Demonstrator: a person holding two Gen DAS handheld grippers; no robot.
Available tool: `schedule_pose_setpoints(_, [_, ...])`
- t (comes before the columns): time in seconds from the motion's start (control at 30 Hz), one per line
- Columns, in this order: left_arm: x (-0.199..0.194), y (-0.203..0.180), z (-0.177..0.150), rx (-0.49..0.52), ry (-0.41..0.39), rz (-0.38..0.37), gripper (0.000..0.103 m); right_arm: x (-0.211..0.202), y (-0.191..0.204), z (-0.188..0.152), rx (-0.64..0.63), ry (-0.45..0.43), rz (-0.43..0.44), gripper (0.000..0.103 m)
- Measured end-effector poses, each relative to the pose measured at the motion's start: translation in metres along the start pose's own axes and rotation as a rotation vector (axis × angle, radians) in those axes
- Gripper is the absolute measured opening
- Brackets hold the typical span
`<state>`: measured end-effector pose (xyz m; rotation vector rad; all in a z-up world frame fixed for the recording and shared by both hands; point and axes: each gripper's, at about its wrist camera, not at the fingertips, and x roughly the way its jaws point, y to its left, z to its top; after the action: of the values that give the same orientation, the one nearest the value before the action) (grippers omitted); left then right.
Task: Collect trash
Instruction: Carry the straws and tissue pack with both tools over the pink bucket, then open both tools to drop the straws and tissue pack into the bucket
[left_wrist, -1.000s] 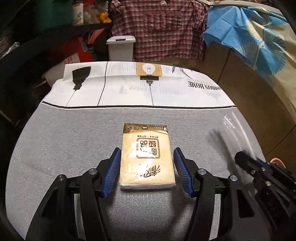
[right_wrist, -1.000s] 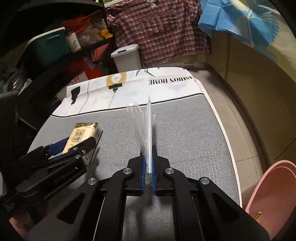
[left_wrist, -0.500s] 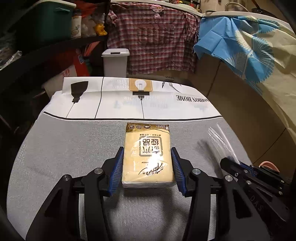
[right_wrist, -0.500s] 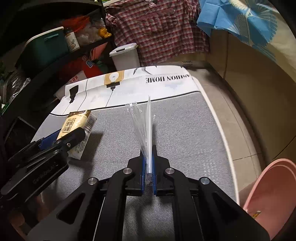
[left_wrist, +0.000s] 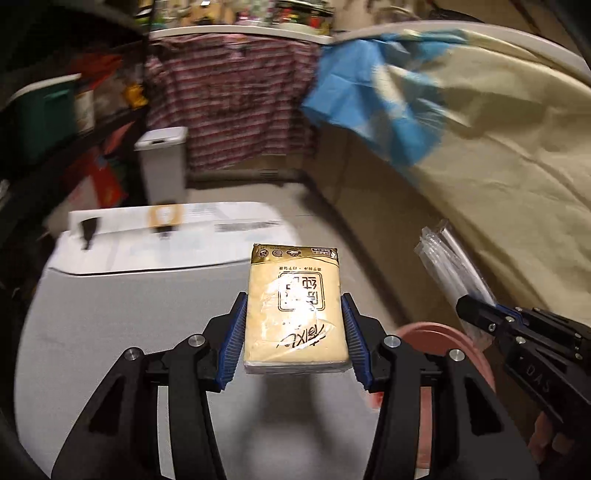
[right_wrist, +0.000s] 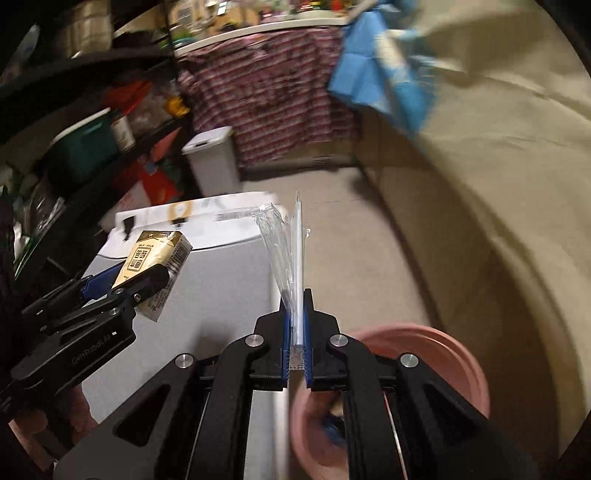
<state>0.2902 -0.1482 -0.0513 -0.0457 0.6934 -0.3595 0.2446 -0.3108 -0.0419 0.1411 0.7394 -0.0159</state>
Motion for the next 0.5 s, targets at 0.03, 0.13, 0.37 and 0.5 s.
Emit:
schedule_pose_setpoints(0.03, [0.000,-0.018,-0.002,0.010,0.011,-0.029,0.049,-0.005,-0.010,-0.003,0.009,0.003,-0.015,0.006])
schedule_pose_setpoints(0.13, [0.002,-0.059,-0.011,0.037,0.045,-0.085,0.049,-0.022,-0.044,-0.019,0.046,0.021,-0.065,0.006])
schedule_pose_setpoints(0.37, [0.032,-0.124,-0.041,0.122,0.174,-0.115,0.052,-0.024,-0.110,-0.050,0.137,0.101,-0.121,0.010])
schedule_pose_setpoints(0.5, [0.046,-0.132,-0.045,0.153,0.223,-0.062,0.060,-0.012,-0.129,-0.060,0.172,0.153,-0.110,0.015])
